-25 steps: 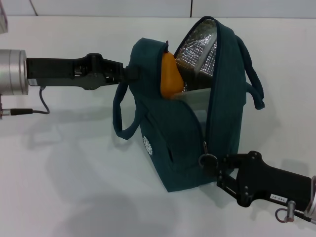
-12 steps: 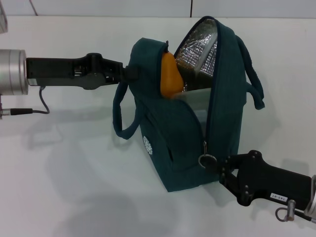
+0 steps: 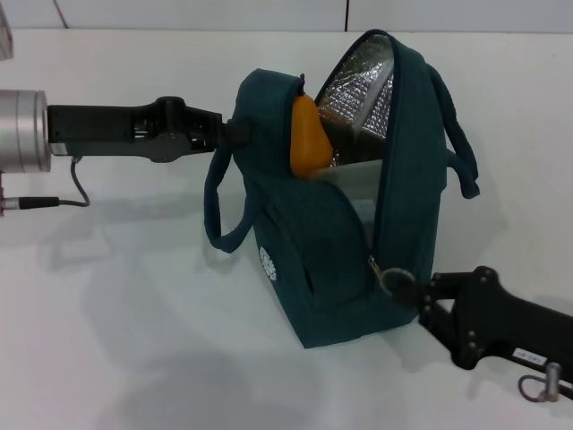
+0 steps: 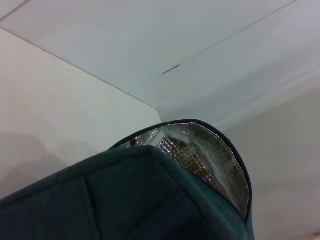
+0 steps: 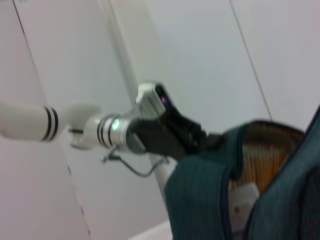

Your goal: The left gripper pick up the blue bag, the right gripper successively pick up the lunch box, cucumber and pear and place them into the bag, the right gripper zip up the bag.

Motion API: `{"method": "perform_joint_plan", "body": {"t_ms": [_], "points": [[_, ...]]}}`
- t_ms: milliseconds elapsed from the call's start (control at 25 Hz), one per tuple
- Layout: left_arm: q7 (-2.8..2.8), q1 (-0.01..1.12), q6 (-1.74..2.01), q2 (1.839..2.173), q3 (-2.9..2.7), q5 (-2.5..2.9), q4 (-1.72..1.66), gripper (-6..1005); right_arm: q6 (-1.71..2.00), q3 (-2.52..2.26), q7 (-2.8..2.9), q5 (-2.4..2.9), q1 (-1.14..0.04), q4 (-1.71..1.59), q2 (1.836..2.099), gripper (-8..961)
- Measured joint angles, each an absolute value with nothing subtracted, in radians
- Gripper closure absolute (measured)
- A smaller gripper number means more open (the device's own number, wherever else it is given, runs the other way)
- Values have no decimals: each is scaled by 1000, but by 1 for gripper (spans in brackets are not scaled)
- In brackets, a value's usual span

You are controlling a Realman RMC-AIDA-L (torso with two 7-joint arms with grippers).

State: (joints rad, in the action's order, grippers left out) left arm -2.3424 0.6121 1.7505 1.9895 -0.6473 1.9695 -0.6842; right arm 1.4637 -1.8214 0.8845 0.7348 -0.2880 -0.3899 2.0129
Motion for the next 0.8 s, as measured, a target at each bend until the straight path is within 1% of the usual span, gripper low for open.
{"method": "perform_joint_plan", "body": {"t_ms": [240,520,800], "points": [[-2336,607,1750,1990,-647,1964,-685,935,1544,-1769,874,733,-280,-378,2013,946],[-2292,603,1751,1990,-649,1954,-684,934,1561,-1764,870,721,-311,-387,2016,945],[-2186,580,1748,2000,-647,1929,-689,934,1570,-1770,857,720,-328,-399,2020,943]]}}
